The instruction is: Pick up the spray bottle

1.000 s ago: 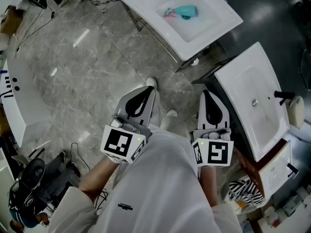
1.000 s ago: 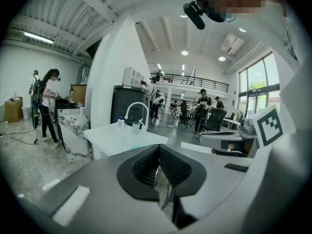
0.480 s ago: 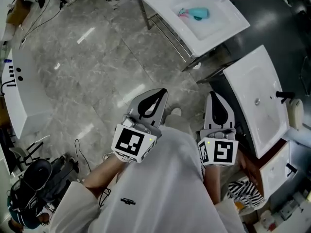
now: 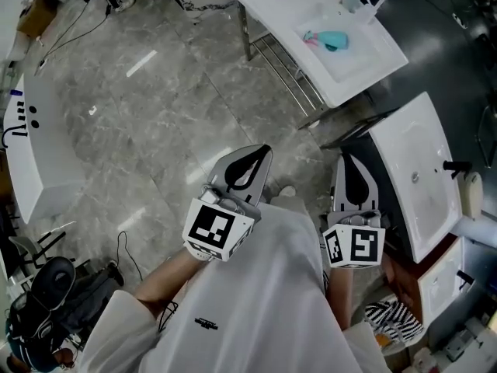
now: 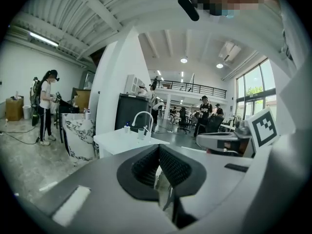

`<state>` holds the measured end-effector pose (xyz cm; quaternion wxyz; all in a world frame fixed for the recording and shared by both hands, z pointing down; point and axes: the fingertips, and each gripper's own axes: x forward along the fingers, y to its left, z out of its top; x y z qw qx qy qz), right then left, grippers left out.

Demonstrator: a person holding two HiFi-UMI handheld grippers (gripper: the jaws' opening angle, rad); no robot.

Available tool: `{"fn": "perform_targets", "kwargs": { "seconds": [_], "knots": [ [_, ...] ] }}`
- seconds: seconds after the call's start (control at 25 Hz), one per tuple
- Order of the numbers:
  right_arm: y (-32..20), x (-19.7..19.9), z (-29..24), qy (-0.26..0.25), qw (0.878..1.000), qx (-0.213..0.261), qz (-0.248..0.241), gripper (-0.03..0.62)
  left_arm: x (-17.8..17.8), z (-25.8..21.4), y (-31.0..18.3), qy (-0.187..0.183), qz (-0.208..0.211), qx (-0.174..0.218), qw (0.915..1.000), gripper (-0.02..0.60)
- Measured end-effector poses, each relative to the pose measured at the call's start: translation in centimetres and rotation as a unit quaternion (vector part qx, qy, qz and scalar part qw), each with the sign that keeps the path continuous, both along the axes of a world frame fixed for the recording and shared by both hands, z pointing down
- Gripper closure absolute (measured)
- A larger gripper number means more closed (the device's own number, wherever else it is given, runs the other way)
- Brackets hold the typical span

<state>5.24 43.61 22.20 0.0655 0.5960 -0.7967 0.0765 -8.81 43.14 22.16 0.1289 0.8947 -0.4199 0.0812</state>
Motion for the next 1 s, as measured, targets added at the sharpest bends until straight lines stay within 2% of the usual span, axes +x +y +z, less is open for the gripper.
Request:
{"fn": "perform_targets", "kwargs": {
  "seconds": [0.12,0.36,0.72,1.0],
  "knots": [
    [-0.3,-1.7,-0.2,0.028,0.999,0.013,0.012,0.588,-2.1,0.6,-0.4,0.001,0.002,-0.006,1.0,0.577],
    [-0.5,-3.7,-0.9,0.016,1.0,0.025,0.009,0.588,-4.6,0.7,-1.3,0.006,-0.009,-0.007,0.9999,0.577],
    [-3.7,-4.2,0.7,0.011,1.0,0.017,0.015,0.588,-5.6,2.0,-3.9,0.003,-0.02,-0.017,0.9996,0.578],
    [-10.9,-2.2,1.8,0.008,1.0,0.01,0.005,0.588,-4.1,2.6,-10.4,-0.009,-0.024,-0.02,0.9995,0.577]
  ]
}}
